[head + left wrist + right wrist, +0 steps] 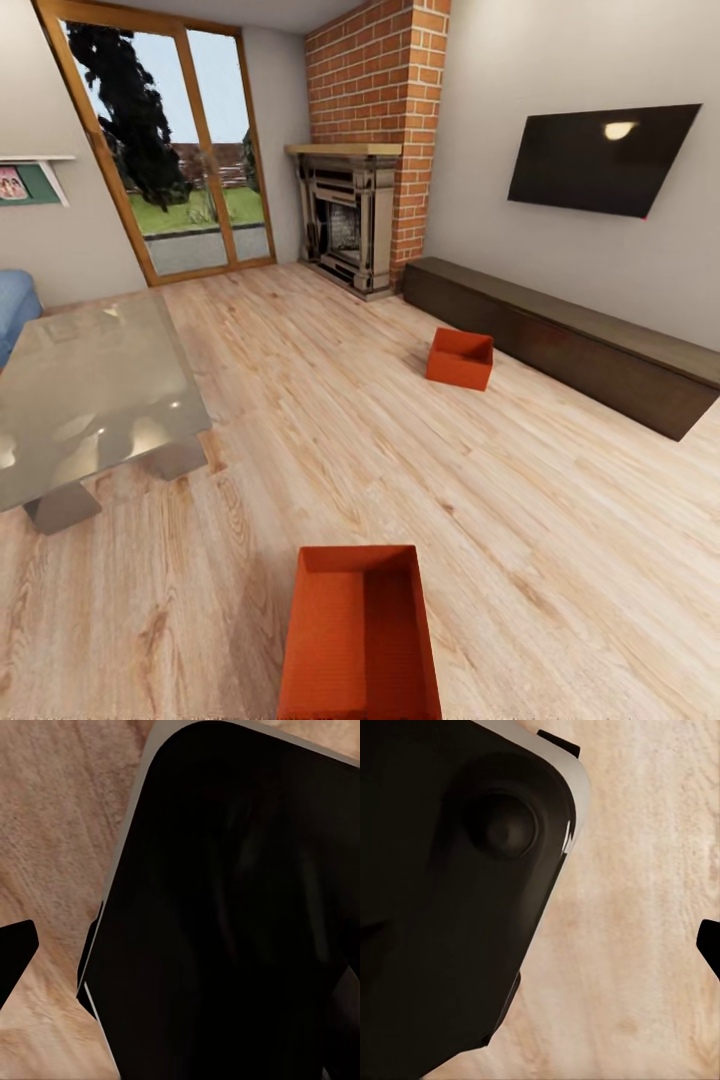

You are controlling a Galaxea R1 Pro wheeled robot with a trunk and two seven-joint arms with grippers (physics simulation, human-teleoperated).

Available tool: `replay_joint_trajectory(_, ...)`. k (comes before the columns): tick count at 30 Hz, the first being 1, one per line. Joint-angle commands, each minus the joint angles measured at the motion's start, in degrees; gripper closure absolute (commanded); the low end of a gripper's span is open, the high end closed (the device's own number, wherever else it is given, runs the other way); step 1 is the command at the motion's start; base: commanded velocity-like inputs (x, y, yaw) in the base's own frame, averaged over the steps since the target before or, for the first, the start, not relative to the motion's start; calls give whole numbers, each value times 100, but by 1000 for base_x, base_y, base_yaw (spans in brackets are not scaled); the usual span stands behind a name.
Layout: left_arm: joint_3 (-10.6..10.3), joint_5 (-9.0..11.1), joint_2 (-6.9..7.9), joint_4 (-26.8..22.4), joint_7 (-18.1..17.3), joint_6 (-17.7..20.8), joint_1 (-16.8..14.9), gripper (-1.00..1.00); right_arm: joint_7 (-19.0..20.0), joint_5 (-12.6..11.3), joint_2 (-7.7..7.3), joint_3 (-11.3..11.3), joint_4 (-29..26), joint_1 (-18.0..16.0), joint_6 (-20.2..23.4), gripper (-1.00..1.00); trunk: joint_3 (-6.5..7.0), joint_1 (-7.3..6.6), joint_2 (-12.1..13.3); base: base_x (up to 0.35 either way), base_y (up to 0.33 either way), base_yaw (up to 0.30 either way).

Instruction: Move the two storage containers from the living room to the garage. In the garage, place one container on the floor and stack the other container on top of it (either order is fine).

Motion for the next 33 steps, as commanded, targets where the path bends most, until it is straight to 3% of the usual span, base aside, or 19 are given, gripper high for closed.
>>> replay_joint_trajectory(1, 18, 7, -2, -4, 5, 5, -1, -100, 7, -9, -2, 36, 17, -7, -34, -100, -14, 0, -2, 0, 0, 0)
replay_joint_trajectory(33, 18, 7, -5, -4, 5, 5, 1, -100, -15, -8, 6, 32, 19, -7, -107, -100, -312, 0, -2, 0, 0, 0)
